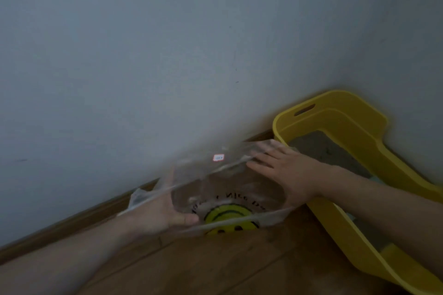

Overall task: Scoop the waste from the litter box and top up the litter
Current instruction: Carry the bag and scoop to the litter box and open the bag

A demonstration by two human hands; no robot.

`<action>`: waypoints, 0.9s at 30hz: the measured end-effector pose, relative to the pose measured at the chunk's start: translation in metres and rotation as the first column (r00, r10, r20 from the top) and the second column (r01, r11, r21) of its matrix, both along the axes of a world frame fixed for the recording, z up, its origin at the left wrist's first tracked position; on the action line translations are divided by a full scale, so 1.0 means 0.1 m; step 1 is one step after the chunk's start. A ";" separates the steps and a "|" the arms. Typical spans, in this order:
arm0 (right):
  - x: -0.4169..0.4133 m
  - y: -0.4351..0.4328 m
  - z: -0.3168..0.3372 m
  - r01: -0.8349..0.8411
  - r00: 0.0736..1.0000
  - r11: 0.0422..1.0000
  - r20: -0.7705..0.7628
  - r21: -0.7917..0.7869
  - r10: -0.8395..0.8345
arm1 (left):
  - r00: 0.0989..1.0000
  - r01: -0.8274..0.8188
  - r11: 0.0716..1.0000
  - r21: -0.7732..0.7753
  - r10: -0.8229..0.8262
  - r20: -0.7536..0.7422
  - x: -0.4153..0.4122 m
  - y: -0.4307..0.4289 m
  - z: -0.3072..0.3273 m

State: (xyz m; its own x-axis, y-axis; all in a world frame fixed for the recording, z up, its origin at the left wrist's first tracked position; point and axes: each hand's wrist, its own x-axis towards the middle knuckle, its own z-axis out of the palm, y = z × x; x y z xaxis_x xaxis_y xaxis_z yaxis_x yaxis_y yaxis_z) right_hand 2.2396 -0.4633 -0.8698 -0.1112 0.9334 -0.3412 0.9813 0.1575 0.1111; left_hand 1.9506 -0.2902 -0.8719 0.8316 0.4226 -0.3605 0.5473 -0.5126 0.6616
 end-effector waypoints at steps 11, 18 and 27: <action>0.04 0.30 -0.10 -0.020 1.000 0.999 -0.011 -0.045 0.020 | 0.950 0.309 0.891 0.331 -0.307 -0.060 0.18 -0.14 0.22; 0.10 0.33 -0.18 -0.027 0.999 0.998 -0.042 -0.059 0.025 | 0.792 0.560 0.522 0.643 -0.567 -0.229 0.49 0.13 0.35; -0.19 0.38 -0.29 0.405 0.887 0.911 -0.277 0.081 -0.370 | 0.972 0.218 0.937 0.272 -0.183 -0.150 0.25 0.24 -0.15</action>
State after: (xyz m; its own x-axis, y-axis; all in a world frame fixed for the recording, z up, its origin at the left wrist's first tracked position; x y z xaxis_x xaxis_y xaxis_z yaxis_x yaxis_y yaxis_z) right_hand 2.2205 -0.4256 -0.8984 0.2034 0.9539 -0.2206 0.9587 -0.2398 -0.1527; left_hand 1.9753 -0.2658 -0.8865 0.8677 0.3508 -0.3522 0.4796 -0.7770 0.4078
